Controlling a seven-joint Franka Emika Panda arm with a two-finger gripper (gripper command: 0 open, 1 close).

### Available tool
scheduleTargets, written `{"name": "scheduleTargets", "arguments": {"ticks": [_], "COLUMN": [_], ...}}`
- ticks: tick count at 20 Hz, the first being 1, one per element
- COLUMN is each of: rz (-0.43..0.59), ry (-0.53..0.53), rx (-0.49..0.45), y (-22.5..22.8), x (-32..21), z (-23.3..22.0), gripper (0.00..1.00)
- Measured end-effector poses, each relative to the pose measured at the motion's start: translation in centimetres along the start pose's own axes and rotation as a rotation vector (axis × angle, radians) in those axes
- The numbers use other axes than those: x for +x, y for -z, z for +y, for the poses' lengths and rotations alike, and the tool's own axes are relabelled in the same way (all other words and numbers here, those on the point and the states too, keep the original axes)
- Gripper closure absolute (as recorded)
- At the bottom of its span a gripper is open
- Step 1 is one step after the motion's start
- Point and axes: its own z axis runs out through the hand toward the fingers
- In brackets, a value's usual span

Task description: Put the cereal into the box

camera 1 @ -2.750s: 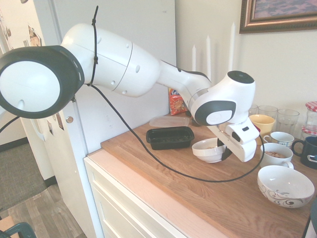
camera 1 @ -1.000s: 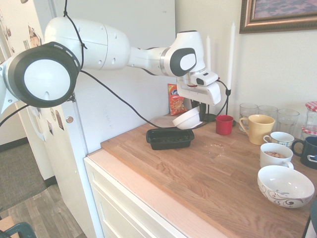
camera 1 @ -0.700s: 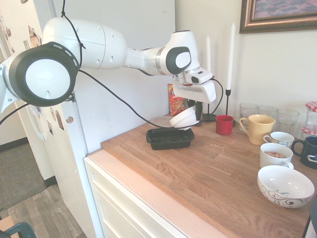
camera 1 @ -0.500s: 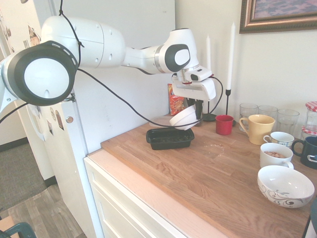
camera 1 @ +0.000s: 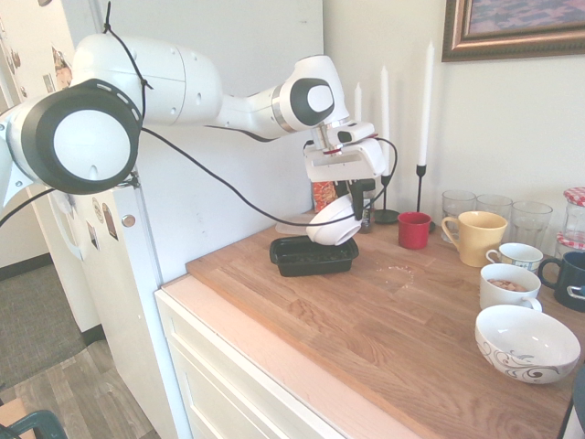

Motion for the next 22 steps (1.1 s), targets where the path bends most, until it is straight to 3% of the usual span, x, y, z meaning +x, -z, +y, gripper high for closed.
{"name": "scheduleTargets", "arguments": {"ticks": [5,22], "rz": [0.098,0.368], "ry": [0.062,0.179], "rx": [-0.106,-0.305], "y": [-0.1,1.5], "x": [-0.6,-4.3], "z": [-1.0,-7.4], "gripper": [1.00,1.00]}}
